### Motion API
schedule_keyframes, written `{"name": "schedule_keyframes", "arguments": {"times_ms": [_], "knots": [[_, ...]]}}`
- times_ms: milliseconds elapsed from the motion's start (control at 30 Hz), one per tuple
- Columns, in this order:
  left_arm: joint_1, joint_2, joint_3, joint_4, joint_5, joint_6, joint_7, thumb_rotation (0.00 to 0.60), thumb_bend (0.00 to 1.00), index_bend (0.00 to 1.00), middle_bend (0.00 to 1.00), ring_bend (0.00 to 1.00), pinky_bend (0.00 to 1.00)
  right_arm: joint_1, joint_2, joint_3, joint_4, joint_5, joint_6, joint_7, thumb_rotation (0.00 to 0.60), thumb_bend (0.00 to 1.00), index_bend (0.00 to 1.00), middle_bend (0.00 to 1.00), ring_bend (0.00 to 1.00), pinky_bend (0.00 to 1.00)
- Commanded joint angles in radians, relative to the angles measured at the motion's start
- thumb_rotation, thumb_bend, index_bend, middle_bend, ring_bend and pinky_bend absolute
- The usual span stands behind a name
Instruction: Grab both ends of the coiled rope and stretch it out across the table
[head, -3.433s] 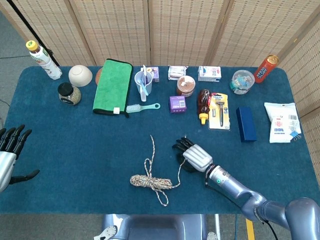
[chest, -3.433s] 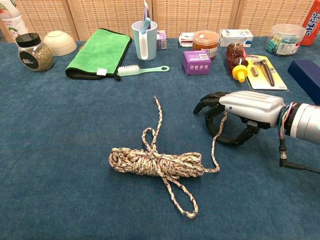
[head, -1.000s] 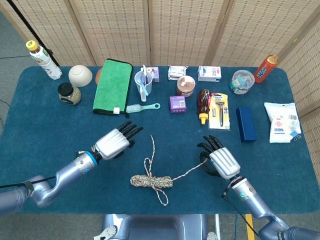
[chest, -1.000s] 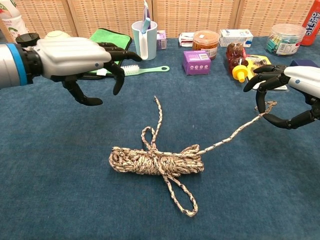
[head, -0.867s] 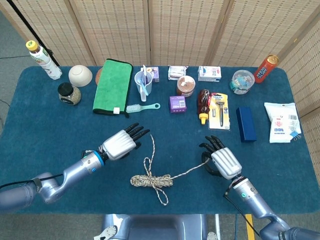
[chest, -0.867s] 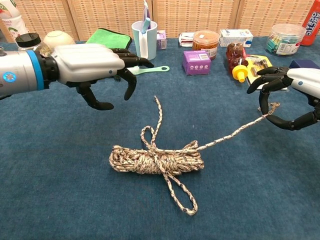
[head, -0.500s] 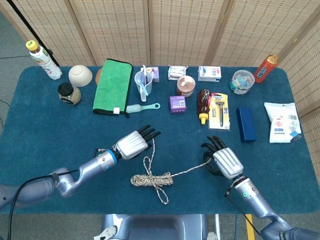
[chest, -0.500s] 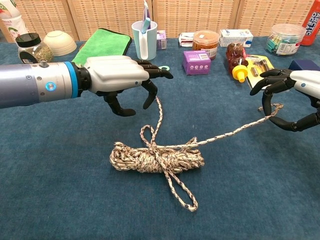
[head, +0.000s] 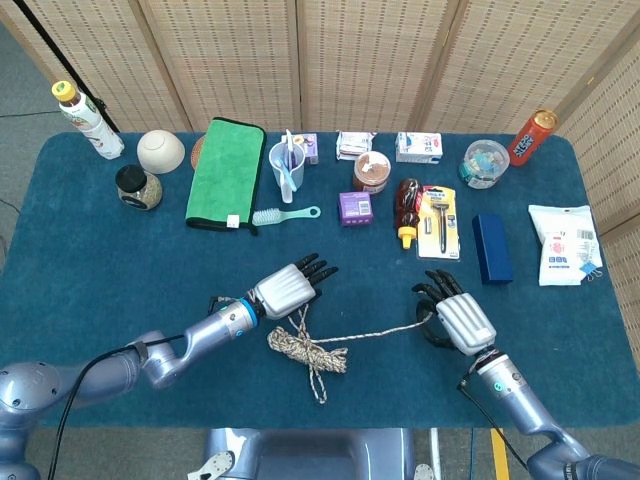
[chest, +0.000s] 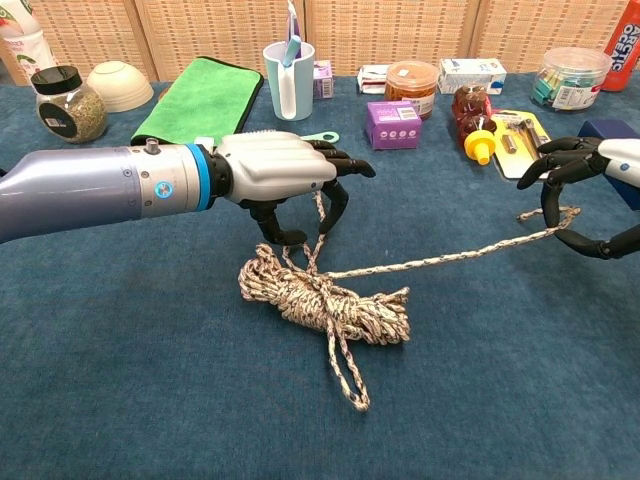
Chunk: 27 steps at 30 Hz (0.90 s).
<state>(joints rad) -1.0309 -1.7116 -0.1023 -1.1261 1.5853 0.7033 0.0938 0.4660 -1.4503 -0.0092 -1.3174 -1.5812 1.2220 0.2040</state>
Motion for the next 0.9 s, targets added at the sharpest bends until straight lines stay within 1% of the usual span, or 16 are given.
{"name": "schedule_keyframes", "arguments": {"times_ms": [33,300,667,900], "knots": [[-0.010,-0.015,0.002,0.016,-0.009,-0.003,-0.002,0.600,0.38,0.46,0.00,0.00,0.00,-0.002,0.001,0.001,0.005,0.000,-0.001,0.005,0.600,0.51,0.64,0.24,0.02,0.00],[-0.030,-0.034,0.008,0.035,-0.026,-0.008,-0.004,0.600,0.38,0.45,0.00,0.00,0.00,-0.007,0.000,0.004,0.019,0.000,-0.003,0.021,0.600,0.51,0.64,0.24,0.02,0.00],[-0.040,-0.031,0.011,0.057,-0.049,-0.004,-0.010,0.600,0.38,0.45,0.00,0.00,0.00,-0.007,-0.005,0.007,0.031,-0.001,-0.010,0.028,0.600,0.51,0.64,0.25,0.02,0.00],[-0.052,-0.053,0.009,0.088,-0.063,-0.007,-0.015,0.600,0.38,0.45,0.00,0.00,0.00,-0.009,-0.006,0.010,0.037,0.002,-0.013,0.030,0.600,0.51,0.64,0.25,0.02,0.00]]}}
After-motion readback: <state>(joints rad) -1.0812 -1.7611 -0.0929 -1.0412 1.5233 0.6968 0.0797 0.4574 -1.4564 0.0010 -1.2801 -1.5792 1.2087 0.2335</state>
